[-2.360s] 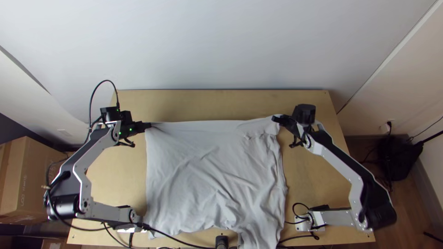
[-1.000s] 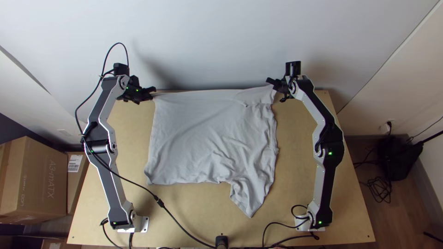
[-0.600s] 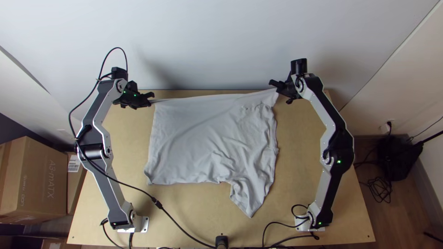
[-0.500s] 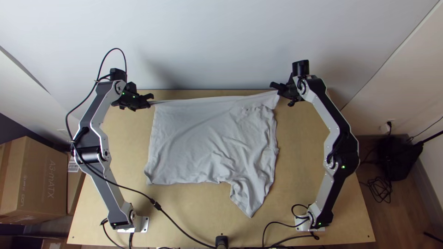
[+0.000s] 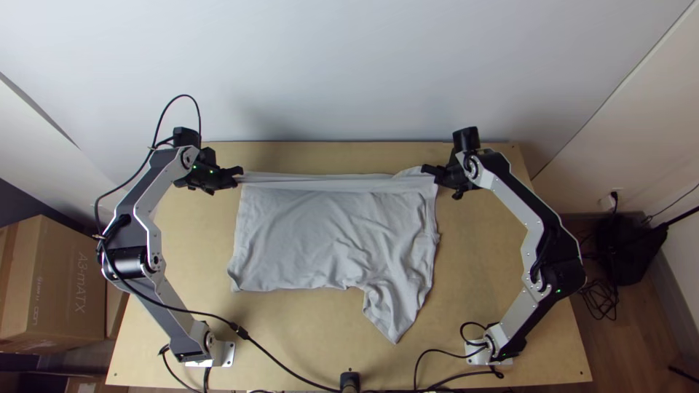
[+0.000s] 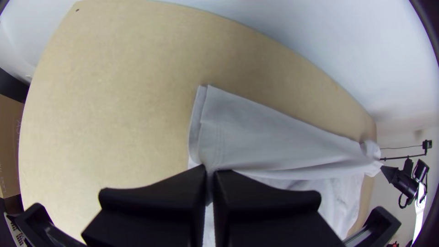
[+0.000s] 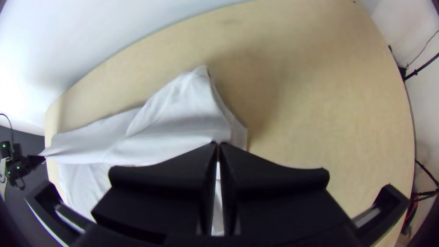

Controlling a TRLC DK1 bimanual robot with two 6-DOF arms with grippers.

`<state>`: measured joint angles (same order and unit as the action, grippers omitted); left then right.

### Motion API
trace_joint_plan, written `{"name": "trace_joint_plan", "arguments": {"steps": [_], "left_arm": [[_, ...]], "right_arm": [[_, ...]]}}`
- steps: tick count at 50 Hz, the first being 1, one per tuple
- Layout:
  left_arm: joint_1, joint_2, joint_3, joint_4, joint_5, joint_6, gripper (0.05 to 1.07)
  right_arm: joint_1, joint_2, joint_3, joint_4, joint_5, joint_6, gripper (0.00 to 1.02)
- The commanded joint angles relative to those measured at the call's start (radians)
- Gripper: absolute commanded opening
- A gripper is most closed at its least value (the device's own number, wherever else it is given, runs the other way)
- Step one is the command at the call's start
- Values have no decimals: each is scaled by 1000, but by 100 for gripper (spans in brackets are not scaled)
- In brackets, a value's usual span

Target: Fold the t-shirt

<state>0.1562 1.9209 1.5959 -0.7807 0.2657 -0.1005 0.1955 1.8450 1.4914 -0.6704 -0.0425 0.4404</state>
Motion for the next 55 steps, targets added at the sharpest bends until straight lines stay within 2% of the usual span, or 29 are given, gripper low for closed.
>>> {"name": "trace_joint_plan", "arguments": {"steps": [1, 18, 20, 25, 27, 28, 31, 32, 33, 36, 41, 51, 55], "left_arm": [[-3, -72, -76, 26, -11, 19, 8], [-10, -138, -217, 55, -13, 44, 9], [-10, -143, -229, 61, -16, 45, 18], [-12, -149, -251, 64, -57, 54, 48], [-12, -149, -257, 64, -74, 58, 57], [-12, -151, -258, 64, -75, 61, 61], [-9, -155, -264, 64, -80, 67, 76], [-6, -155, -264, 64, -82, 67, 81], [-4, -158, -264, 66, -82, 68, 85], [0, -174, -271, 77, -80, 74, 94], [6, -227, -286, 103, -54, 81, 102], [16, -333, -283, 87, -25, 82, 102], [22, -365, -283, 74, -22, 94, 102]], "right_arm": [[1, -59, -49, 17, 9, -3, 3], [12, -102, -151, 28, 7, 17, 3], [15, -109, -172, 35, 7, 18, 3], [21, -127, -230, 57, 7, 24, 3], [24, -133, -246, 57, 9, 26, 11], [24, -136, -253, 58, 9, 26, 20], [30, -158, -283, 57, 7, 26, 56], [33, -168, -293, 57, 9, 26, 65], [35, -178, -301, 57, 9, 26, 70], [36, -211, -327, 55, 7, 26, 72], [44, -296, -365, 52, 9, 20, 85], [101, -526, -454, -12, 7, 23, 87], [125, -569, -461, -116, 7, 67, 90]]}}
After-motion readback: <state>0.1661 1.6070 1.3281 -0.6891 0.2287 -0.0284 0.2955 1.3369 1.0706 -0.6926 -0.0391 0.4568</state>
